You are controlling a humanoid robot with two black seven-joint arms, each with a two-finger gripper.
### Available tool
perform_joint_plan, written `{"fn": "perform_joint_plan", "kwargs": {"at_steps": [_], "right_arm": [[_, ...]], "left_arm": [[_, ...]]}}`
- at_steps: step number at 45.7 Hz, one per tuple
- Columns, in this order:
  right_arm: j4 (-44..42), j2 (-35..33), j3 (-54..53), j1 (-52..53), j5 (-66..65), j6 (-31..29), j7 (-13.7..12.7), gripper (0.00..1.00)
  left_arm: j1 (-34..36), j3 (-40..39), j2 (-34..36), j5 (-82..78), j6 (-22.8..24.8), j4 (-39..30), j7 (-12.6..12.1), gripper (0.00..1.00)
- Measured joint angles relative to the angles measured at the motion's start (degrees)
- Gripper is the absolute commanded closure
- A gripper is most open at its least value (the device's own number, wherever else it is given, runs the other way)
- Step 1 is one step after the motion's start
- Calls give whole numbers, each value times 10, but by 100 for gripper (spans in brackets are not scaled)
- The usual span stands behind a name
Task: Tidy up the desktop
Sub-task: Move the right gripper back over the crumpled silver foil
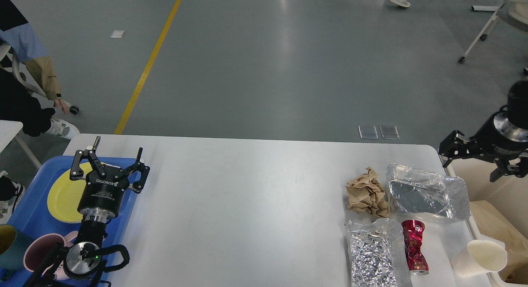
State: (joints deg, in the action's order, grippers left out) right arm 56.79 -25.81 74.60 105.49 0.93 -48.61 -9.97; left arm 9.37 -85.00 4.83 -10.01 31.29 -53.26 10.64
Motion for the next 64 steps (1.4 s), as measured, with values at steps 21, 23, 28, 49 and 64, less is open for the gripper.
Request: {"fn": "perform_joint_plan", "kwargs": {"at_steps": [21, 23, 28, 49, 64], "right_arm": [[312, 77, -8, 418, 80, -19, -2, 3], [339, 80, -9, 441, 84, -5, -2, 3], [368, 83, -11, 456, 91, 19, -1, 3], [372, 53, 6, 324, 85, 56, 0, 3], [345, 5, 16, 157, 93, 233, -2, 3]], "left_arm": [[0, -1, 0, 1, 0, 0, 1, 4], [0, -1, 0, 1, 0, 0, 1, 4], [0, -1, 0, 1, 0, 0, 1, 4], [0, -1, 0, 0, 0, 1, 0, 4], [0, -1, 0, 0, 0, 1, 0, 4]]}}
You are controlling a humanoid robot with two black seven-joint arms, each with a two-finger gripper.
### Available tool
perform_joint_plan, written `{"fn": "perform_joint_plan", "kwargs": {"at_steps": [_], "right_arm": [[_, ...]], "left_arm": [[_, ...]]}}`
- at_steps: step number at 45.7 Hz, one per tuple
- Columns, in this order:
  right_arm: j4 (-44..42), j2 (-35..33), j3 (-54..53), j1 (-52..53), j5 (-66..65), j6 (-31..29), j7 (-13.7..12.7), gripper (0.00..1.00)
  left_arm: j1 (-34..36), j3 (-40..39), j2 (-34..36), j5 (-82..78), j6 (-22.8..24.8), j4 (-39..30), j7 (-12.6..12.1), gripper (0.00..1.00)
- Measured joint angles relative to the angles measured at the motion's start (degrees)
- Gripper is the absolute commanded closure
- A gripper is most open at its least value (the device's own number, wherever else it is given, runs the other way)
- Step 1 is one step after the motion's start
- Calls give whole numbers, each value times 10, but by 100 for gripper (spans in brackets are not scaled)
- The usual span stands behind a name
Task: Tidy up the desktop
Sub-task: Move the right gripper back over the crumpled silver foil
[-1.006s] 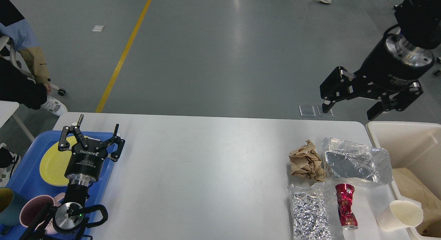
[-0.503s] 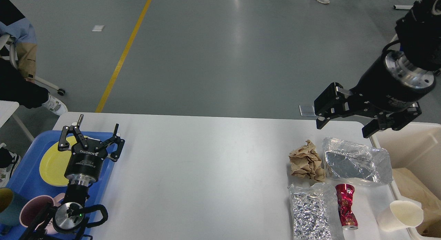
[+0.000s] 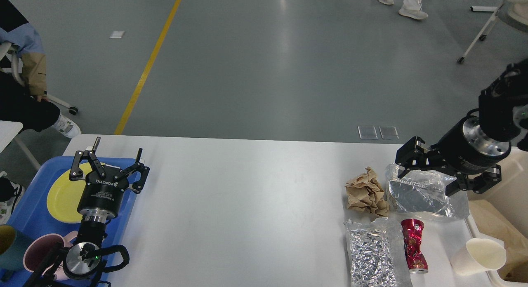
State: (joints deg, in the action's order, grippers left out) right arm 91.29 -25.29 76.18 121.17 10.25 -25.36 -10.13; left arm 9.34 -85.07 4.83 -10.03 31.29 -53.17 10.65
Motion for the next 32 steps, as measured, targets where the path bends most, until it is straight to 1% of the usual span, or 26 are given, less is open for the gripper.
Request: {"fn": "perform_joint_plan", "kwargs": {"at_steps": [10, 18, 25, 32], "right_arm": [[-3, 2, -14, -111, 27, 53, 0, 3], [-12, 31, -30, -198, 24, 111, 1, 3], [-11, 46, -55, -227, 24, 121, 1, 3], [-3, 66, -96, -219, 32, 117, 3, 3]], "left_arm": [[0, 0, 0, 0, 0, 0, 0, 4], [0, 0, 0, 0, 0, 0, 0, 4], [0, 0, 0, 0, 0, 0, 0, 4], [0, 0, 0, 0, 0, 0, 0, 4]]}}
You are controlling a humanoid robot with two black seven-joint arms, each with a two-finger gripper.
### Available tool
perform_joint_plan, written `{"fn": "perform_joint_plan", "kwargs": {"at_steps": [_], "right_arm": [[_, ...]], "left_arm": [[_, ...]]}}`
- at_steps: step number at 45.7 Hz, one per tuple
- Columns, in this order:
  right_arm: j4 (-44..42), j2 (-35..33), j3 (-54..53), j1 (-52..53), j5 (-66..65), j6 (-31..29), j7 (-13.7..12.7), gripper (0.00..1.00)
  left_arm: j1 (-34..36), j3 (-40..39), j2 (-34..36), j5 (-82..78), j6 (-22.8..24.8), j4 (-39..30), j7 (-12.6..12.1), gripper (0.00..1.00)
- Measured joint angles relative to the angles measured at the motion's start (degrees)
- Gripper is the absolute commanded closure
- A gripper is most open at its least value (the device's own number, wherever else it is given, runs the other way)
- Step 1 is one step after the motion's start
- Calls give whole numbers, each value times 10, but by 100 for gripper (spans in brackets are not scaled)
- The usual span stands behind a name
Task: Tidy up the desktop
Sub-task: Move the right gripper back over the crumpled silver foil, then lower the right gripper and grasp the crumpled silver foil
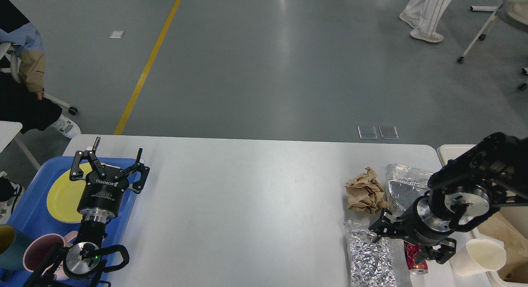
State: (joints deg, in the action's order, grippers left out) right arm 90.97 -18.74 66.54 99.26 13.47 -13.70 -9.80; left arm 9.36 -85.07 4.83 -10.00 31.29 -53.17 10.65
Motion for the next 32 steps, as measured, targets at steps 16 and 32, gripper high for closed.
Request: {"fn": "perform_joint_plan", "kwargs": {"at_steps": [16, 32], "right_arm": [[-27, 134, -64, 1, 10, 36, -2, 8], [-83, 173, -74, -60, -34, 56, -4, 8]], "left_arm": [[0, 0, 0, 0, 0, 0, 0, 4], [0, 1, 0, 0, 0, 0, 0, 4]]}}
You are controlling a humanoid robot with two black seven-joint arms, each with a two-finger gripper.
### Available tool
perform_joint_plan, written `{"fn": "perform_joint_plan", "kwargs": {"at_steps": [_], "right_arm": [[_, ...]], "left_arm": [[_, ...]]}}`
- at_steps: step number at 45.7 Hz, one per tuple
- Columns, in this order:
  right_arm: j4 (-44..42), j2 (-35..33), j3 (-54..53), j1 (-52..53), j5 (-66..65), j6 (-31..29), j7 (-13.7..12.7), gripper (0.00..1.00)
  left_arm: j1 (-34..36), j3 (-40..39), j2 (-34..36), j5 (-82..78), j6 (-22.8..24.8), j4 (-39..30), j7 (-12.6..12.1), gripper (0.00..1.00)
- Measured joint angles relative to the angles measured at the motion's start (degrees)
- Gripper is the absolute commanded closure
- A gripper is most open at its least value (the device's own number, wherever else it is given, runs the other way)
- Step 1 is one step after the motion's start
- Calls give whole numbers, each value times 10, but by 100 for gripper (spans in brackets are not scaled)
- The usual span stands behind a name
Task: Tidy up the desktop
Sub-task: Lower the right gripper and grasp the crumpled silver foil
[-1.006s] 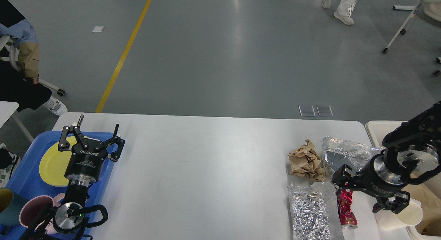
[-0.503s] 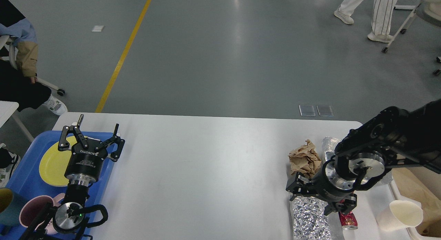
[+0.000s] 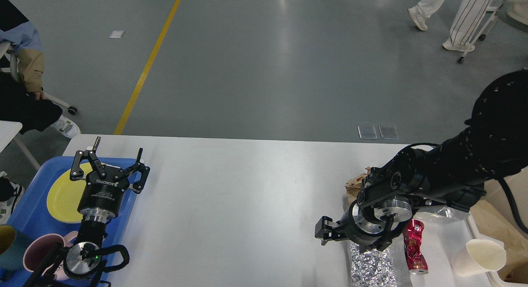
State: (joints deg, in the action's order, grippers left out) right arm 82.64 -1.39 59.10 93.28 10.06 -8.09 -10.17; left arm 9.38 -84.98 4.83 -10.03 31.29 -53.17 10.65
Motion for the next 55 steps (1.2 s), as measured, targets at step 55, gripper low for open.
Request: {"fn": "perform_joint_plan", "kwargs": {"at_steps": [55], "right_arm": [[-83, 34, -1, -110, -63, 53, -22, 33]], "left_arm": [[0, 0, 0, 0, 0, 0, 0, 4]]}}
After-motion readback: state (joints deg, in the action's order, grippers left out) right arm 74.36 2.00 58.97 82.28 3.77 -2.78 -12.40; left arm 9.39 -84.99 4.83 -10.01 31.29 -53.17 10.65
